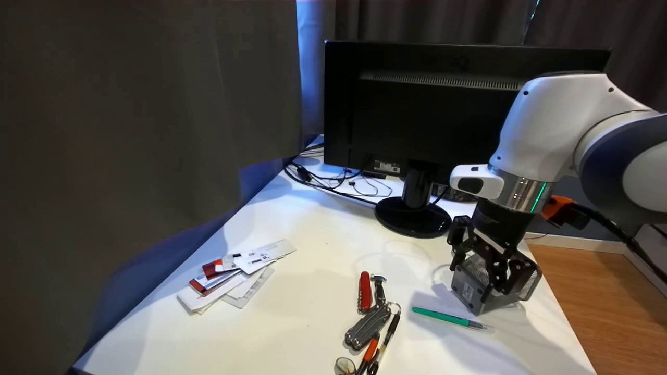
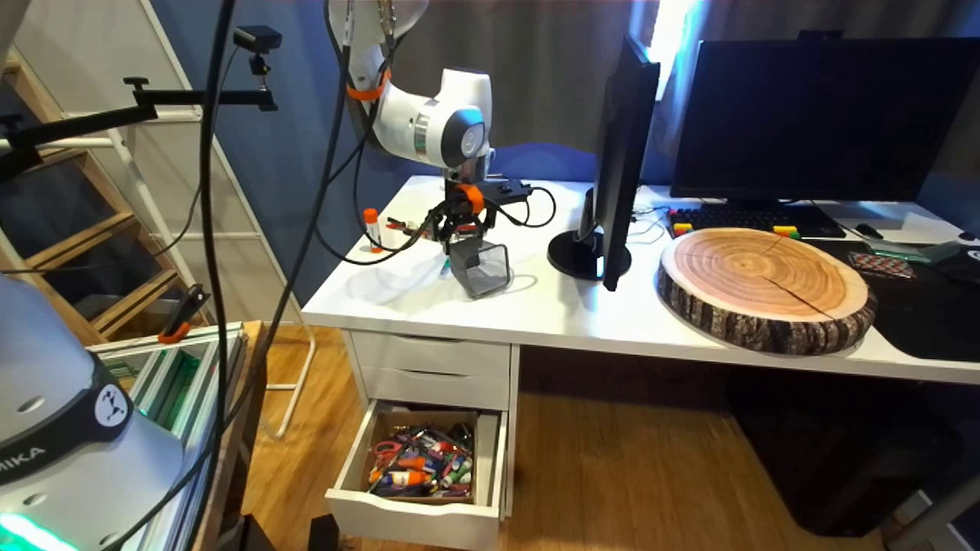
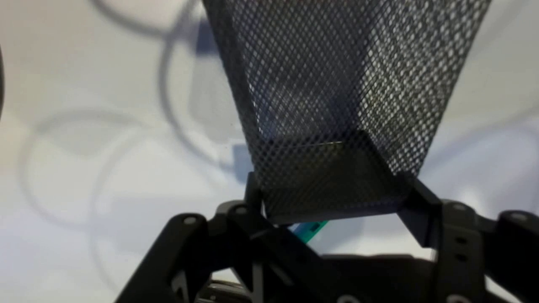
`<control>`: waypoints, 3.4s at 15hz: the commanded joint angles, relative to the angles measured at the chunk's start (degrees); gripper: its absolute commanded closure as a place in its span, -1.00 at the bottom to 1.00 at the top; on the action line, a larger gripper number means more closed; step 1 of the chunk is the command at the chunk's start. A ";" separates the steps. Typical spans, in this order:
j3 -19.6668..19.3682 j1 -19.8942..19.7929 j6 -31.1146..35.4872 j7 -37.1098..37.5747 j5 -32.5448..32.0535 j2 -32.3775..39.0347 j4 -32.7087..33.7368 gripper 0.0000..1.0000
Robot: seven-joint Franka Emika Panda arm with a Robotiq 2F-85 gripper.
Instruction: Put the green pen on the desk then flip the penholder over
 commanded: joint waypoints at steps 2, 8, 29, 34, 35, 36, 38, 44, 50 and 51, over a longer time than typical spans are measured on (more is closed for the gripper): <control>4.01 -5.39 6.86 -0.55 3.84 -3.09 -4.11 -0.05; 17.73 -20.46 24.07 -2.76 11.89 -1.04 -12.18 -0.05; 14.16 -32.11 76.54 27.06 -35.81 23.25 -14.71 -0.05; 4.76 -22.25 86.14 36.36 -34.43 22.62 -10.38 -0.05; 3.40 -20.73 87.01 38.09 -33.95 22.44 -9.88 -0.05; 2.00 -19.29 87.69 39.33 -33.54 22.20 -9.56 -0.31; -0.30 -17.09 88.53 41.43 -32.68 21.10 -9.53 -0.91; -5.39 -13.82 86.01 44.60 -29.68 14.99 -13.00 -1.00; -5.54 -10.96 71.35 48.23 -21.47 -0.23 -22.24 -1.00; -4.97 -10.66 68.22 48.93 -20.99 -3.23 -23.76 -1.00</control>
